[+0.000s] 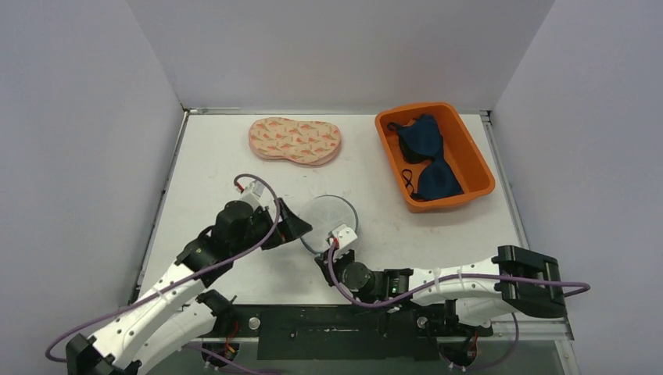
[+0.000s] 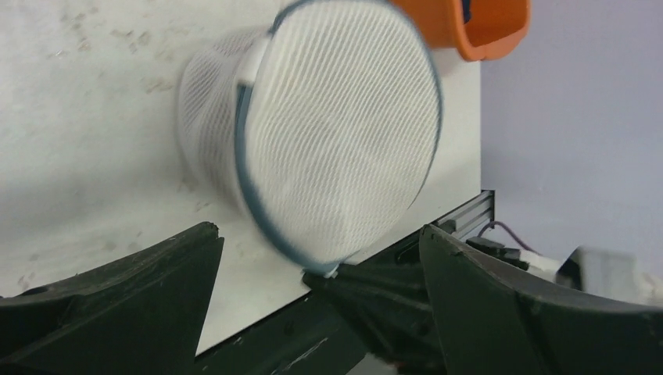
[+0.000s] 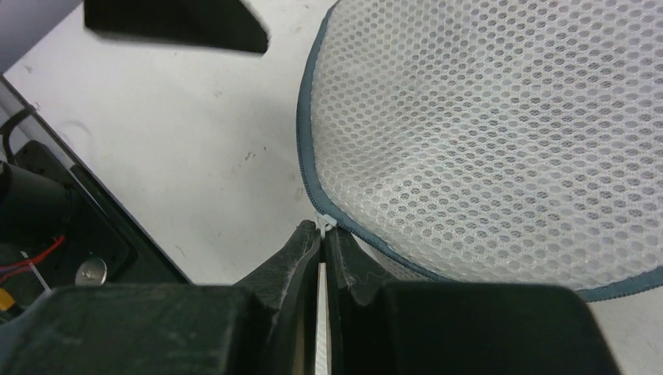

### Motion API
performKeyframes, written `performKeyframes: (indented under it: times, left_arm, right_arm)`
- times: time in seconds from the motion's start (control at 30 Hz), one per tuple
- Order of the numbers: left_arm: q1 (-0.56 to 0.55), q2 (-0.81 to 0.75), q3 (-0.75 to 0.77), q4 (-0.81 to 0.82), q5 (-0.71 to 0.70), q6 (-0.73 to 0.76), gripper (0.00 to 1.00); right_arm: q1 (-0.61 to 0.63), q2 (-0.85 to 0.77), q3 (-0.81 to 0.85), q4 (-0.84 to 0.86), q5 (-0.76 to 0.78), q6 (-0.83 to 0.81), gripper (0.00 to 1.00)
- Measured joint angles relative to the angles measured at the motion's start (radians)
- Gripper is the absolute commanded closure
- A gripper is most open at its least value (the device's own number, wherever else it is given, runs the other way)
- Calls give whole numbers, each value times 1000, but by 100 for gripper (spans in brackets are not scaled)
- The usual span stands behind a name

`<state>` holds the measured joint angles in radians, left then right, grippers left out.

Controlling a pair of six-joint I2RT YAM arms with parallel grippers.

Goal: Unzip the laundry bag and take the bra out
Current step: Unzip the laundry bag at the center of the board.

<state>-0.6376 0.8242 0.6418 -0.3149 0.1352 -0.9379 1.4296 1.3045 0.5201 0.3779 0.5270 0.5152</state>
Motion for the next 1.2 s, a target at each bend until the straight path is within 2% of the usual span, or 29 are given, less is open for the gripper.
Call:
performKeyframes:
  times: [0.17,0.3,0.4,0.47,0.57,0.7,0.87,1.0,1.2]
  left_arm:
    - [0,-256,-134,-145,-27,-55,4]
    - [0,-350,-245,-123,-18,-166,0]
    - [0,-337,-300,-60,-12,-253,13]
    - [-2,-298,-310,-10,-10,-300,18]
    - [-8,-245,-310,62,-13,-341,32]
    - [-23,-189,-310,119,-24,-368,54]
    - [-24,-143,-310,187,-32,-384,74]
    - [-25,-114,-310,210,-39,-383,98]
    - [-31,-88,-302,248,-28,-362,100]
  right_arm:
    - [-40,32,40,45,-47,-11,95]
    - [-50,56,54,56,-70,-17,95]
    - [-49,75,62,58,-92,-25,95]
    - [-49,80,63,58,-102,-28,95]
    - [-48,81,63,58,-114,-31,95]
    - [-48,81,63,60,-124,-32,95]
    - [-46,76,62,63,-126,-32,95]
    - [-38,56,54,63,-124,-32,95]
    - [-35,-8,29,31,-106,-28,95]
